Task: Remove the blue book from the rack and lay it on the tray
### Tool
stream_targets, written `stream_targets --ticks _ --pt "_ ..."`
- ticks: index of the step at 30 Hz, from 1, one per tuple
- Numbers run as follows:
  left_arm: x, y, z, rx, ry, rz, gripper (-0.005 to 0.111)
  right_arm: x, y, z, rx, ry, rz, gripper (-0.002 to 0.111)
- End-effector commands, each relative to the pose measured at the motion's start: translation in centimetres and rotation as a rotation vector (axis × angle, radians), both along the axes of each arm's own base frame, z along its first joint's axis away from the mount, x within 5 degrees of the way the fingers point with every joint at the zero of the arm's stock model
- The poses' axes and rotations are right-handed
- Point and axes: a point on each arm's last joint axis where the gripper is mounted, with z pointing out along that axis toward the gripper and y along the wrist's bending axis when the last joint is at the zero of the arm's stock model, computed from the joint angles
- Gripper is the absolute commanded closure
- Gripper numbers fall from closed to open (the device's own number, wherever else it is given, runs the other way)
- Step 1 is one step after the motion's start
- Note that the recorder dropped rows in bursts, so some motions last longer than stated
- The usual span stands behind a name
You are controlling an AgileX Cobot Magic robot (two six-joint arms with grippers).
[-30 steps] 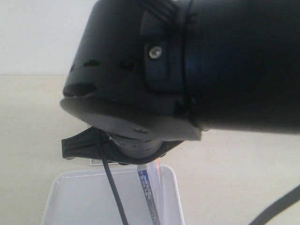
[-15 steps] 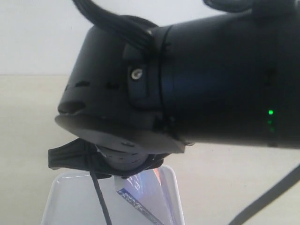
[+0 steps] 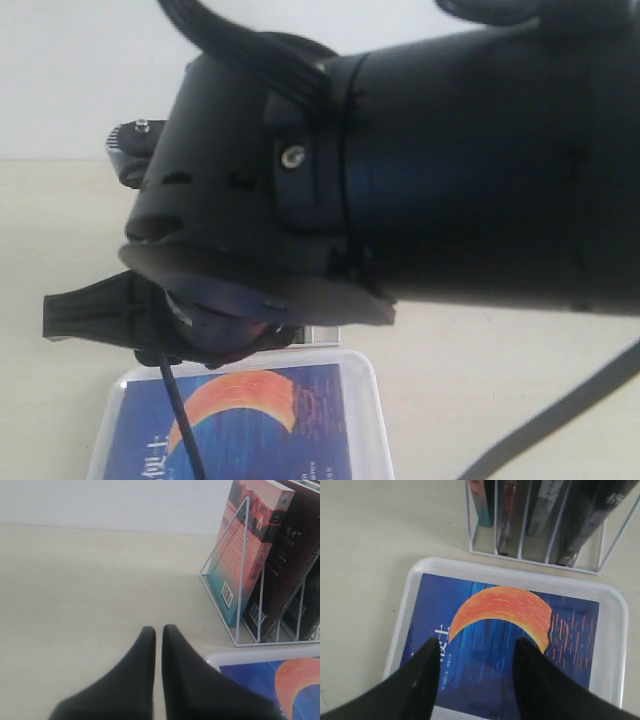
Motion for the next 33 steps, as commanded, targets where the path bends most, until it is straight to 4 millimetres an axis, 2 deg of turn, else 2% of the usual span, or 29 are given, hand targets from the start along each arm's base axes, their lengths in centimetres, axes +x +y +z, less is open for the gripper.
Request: stream_targets --ticks 1,6,10,13,17,18,21,22,23,27,33 --pt "0.0 0.0 0.2 -0.003 -0.011 0.004 0.103 0.1 0.7 0.7 0.103 -0.029 0.051 0.064" --pt "0.0 0.0 0.2 -0.003 -0.011 0.004 0.103 -0.1 0.3 2.2 0.143 -0.061 0.087 0.064" --pt "0.0 0.0 0.2 -0.003 -0.011 0.004 0.103 -0.5 -1.4 4.2 0.127 -0.082 0.081 0.064" --pt "0.0 0.0 0.2 -0.003 -0.011 0.004 0.103 -1.7 -2.8 5.8 0.086 -0.116 0.120 0.064" --pt "0.0 0.0 0.2 -0.003 -0.011 0.004 0.103 -3.4 -4.4 6.9 -0.036 -0.155 0.150 0.065" --pt "0.0 0.0 0.2 -0.003 -0.011 0.004 0.103 -3.7 -4.8 7.1 -0.070 -0.179 0.153 0.067" --pt "0.0 0.0 0.2 -0.003 -0.011 0.004 0.103 -4.9 -6.2 7.6 -0.174 -0.273 0.111 0.093" --pt "0.0 0.0 0.2 -0.003 -0.011 0.004 0.103 -5.3 -6.5 7.5 -0.197 -0.298 0.106 0.104" --pt "0.0 0.0 0.2 -0.003 -0.011 0.004 0.103 -5.7 -6.7 7.4 -0.215 -0.317 0.112 0.108" --pt "0.0 0.0 0.2 -0.003 -0.011 0.004 0.103 -6.9 -7.1 6.0 -0.267 -0.367 0.166 0.107" --pt "0.0 0.0 0.2 -0.003 -0.011 0.004 0.103 -7.6 -7.9 3.0 -0.320 -0.283 0.149 0.107"
